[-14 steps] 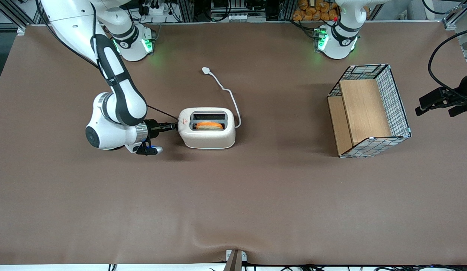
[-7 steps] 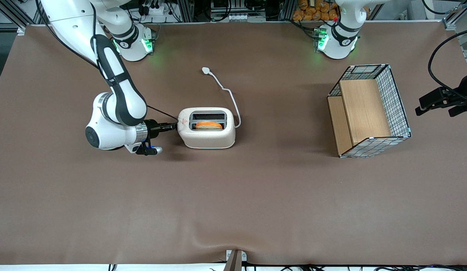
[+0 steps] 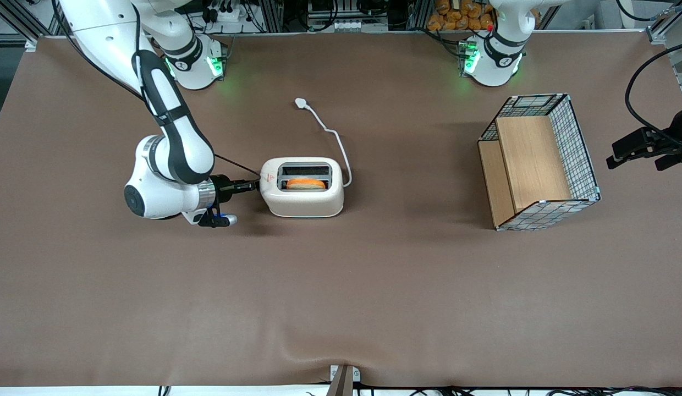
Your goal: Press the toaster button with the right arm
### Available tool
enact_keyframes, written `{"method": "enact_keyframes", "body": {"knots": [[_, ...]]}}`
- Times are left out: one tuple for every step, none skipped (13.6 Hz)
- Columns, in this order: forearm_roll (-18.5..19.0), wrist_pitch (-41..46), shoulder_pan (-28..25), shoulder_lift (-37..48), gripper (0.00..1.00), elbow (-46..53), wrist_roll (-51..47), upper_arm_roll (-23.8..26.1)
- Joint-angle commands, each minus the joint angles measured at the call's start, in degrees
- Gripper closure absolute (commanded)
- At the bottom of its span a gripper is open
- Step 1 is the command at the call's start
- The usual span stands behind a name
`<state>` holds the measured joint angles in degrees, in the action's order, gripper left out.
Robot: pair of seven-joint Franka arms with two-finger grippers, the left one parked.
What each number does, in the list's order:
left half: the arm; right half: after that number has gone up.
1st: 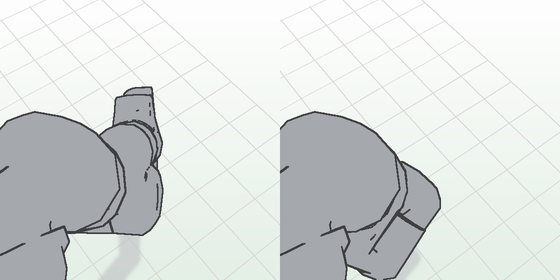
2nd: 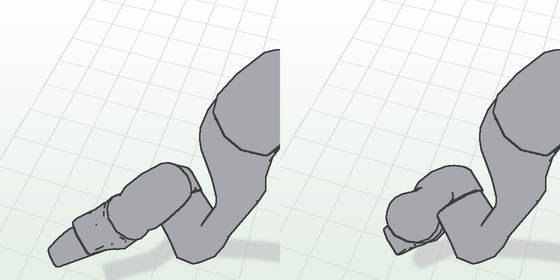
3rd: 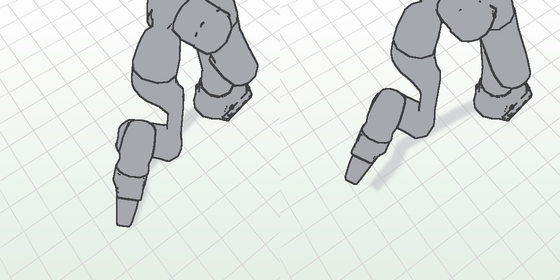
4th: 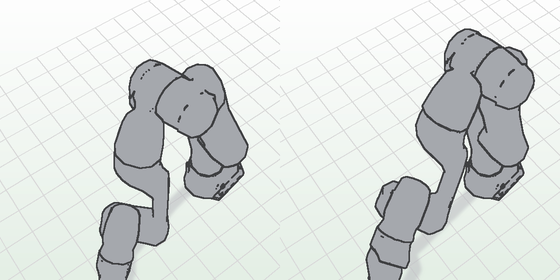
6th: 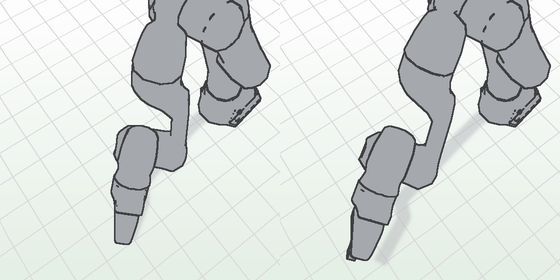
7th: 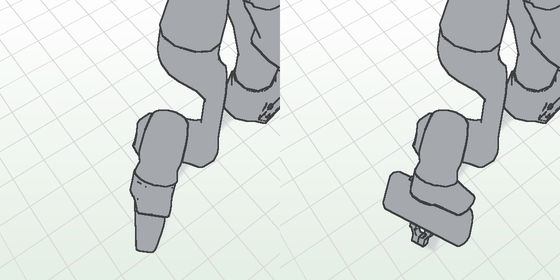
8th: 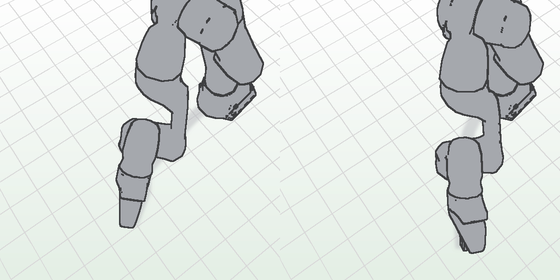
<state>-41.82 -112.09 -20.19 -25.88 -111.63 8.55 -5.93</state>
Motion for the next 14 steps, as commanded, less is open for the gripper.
{"method": "enact_keyframes", "body": {"knots": [[-0.99, -2.17, 2.34, -2.42, 0.25, 4.65, 1.12, 0.22], [-0.81, -2.08, 3.05, -2.51, 0.00, 5.54, 1.30, 0.13], [-0.55, -1.82, 3.92, -2.51, 0.00, 6.68, 1.47, 0.22], [-0.02, -0.42, 4.11, -2.60, 0.00, 7.64, 1.21, 0.22], [0.42, 0.20, 4.20, -2.60, 0.00, 8.44, 1.21, 0.13], [0.77, 0.20, 4.37, -2.60, 0.00, 8.79, 1.21, 0.13], [0.86, 0.12, 4.55, -2.60, 0.00, 8.88, 1.30, 0.13], [1.38, 0.03, 4.72, -2.51, 0.00, 8.88, 1.30, 0.13], [2.78, -0.14, 4.64, -2.51, 0.00, 9.06, 1.30, 0.13], [4.27, -0.32, 4.64, -2.51, 0.00, 9.15, 1.21, 0.04], [5.59, -0.41, 4.72, -2.25, 0.00, 9.15, 1.21, -0.39], [6.48, -0.32, 4.98, -2.07, 0.00, 9.32, 1.56, -2.14], [6.92, -0.06, 5.07, -1.72, 0.00, 9.50, 1.82, -3.46], [7.10, 0.20, 5.25, -0.76, 0.00, 9.33, 1.91, -4.43]]}}
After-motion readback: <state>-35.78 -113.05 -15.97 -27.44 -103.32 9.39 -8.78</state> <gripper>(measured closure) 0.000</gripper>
